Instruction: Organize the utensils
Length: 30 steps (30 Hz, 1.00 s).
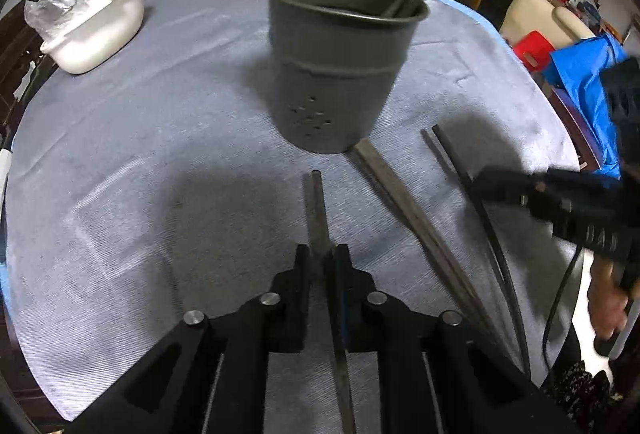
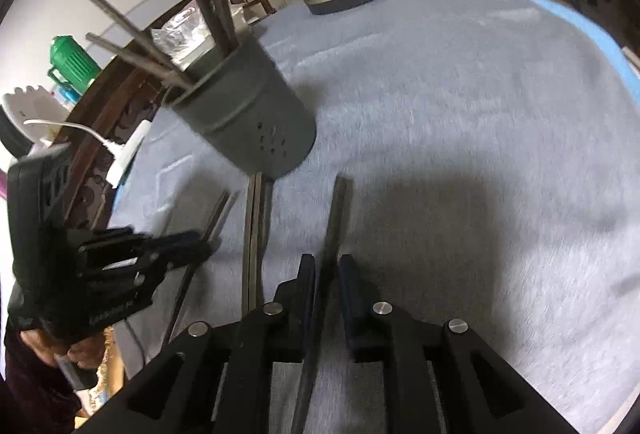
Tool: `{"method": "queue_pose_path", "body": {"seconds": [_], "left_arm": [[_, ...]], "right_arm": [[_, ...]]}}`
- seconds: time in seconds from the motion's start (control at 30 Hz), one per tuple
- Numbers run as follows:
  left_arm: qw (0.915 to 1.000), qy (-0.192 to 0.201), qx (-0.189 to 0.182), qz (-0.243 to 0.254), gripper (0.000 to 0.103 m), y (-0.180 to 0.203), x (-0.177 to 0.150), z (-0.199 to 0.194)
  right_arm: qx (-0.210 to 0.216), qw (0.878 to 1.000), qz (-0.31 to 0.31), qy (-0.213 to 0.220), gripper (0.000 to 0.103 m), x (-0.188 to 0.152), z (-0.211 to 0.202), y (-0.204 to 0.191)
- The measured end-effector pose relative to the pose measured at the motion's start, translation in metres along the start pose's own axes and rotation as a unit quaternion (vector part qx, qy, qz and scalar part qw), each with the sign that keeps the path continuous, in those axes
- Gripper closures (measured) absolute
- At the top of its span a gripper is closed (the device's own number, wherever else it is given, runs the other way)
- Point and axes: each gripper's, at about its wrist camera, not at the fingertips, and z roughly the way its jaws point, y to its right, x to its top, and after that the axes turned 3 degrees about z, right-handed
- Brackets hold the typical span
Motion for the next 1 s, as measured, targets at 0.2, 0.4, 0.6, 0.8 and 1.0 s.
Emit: {"method": "queue_pose_path", "body": {"seconds": [0.2,0.4,0.6,0.8,1.0], "left_arm": [[0.9995,0.007,-0.015,-0.027,0.063,-0.014,0.0,0.006],[0.999,0.001,-0.016,-0.041,0.063,-0.028,0.026,0.013],[0.9983,-0.014,-0.034,-0.045,0.084,-0.032,0.039,0.026],[0.9973,-0.02,-0.034,-0.061,0.096,-0.037,0.047,0.029],[0.9972,0.042,-0.017,-0.059,0.097,-0.032,0.041,-0.01]], "right_arm": [[-0.021,0.999,0.018,-0.033,0.082,0.029,0.018,0.0],[-0.057,0.996,0.002,-0.062,0.082,0.042,0.035,-0.013],[-0.085,0.994,-0.022,-0.066,0.09,0.05,0.044,-0.025],[-0.065,0.996,-0.008,-0.062,0.094,0.053,0.041,-0.017],[-0.036,0.999,-0.034,0.003,0.094,0.039,0.005,-0.02]]}}
